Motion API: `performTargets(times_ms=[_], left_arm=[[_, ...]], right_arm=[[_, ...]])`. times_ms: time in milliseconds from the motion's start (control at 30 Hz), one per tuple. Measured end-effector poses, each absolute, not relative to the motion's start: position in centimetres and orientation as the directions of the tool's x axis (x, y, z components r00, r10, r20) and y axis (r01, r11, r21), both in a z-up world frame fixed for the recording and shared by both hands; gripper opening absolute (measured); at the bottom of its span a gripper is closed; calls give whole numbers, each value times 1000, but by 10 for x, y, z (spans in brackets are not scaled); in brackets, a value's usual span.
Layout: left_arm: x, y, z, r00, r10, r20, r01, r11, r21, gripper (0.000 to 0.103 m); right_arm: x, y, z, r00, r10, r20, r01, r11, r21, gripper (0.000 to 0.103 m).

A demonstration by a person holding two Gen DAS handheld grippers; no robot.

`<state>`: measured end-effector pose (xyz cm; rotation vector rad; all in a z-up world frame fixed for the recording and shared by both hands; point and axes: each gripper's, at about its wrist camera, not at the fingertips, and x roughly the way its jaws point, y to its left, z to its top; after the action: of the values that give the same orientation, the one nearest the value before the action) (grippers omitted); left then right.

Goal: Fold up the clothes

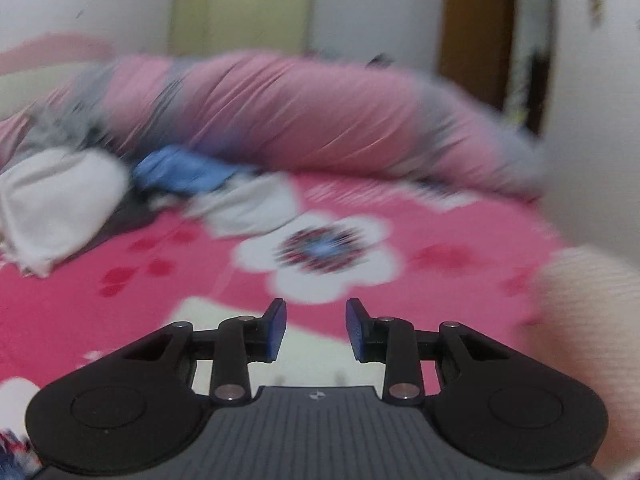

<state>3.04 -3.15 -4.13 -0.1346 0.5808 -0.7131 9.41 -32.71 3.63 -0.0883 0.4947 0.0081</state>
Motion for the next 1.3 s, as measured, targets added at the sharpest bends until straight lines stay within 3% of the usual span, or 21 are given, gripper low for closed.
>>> performTargets(times_ms=[100, 233, 367, 400, 500, 600, 633, 733, 833, 933, 1033, 1100, 1167, 1300], left_arm=[[40, -48, -26, 605, -680, -414, 616, 729, -298, 68], [52, -93, -28, 610, -666, -429, 653, 730, -203, 66], [62, -125, -47, 619, -623, -479, 655, 746, -124, 66], [61, -130, -51, 636, -605, -479, 655, 752, -81, 68], [56, -136, -51, 655, -580, -484, 653, 757, -23, 70], [59, -131, -51, 648, -587, -485, 645, 762, -60, 70], [59, -131, -52, 651, -586, -483, 641, 765, -62, 70], [56, -130, -52, 660, -581, -476, 630, 773, -70, 71], [52, -131, -51, 669, -571, -476, 615, 785, -76, 71], [52, -133, -50, 674, -562, -479, 607, 791, -73, 71], [52, -135, -50, 679, -554, -482, 602, 796, -67, 72], [51, -135, -50, 684, -550, -480, 597, 799, -65, 72], [49, -135, -51, 690, -544, -477, 592, 804, -62, 72], [46, -137, -51, 707, -526, -473, 574, 817, -51, 72]], right_arm=[[52, -353, 47, 894, 44, -445, -48, 999, 2, 33], [15, -343, 30, 889, 175, -423, -205, 978, -27, 33], [33, -329, -52, 804, 157, -573, -240, 968, -72, 31], [30, -329, -64, 830, 160, -534, -241, 967, -85, 31], [33, -335, -48, 826, 171, -537, -188, 982, 24, 31], [30, -348, -39, 846, 215, -487, -176, 976, 124, 39], [32, -358, -38, 855, 223, -467, -165, 973, 163, 46], [52, -402, -40, 848, 292, -442, -121, 919, 375, 51], [91, -441, -49, 812, 405, -420, -96, 803, 589, 63], [127, -448, -55, 776, 453, -440, -110, 783, 612, 64], [154, -438, -60, 733, 484, -477, -155, 803, 576, 60], [162, -432, -62, 725, 489, -485, -166, 808, 566, 49], [163, -432, -61, 738, 489, -466, -177, 806, 565, 19], [158, -428, -54, 748, 545, -379, -268, 771, 578, 15]])
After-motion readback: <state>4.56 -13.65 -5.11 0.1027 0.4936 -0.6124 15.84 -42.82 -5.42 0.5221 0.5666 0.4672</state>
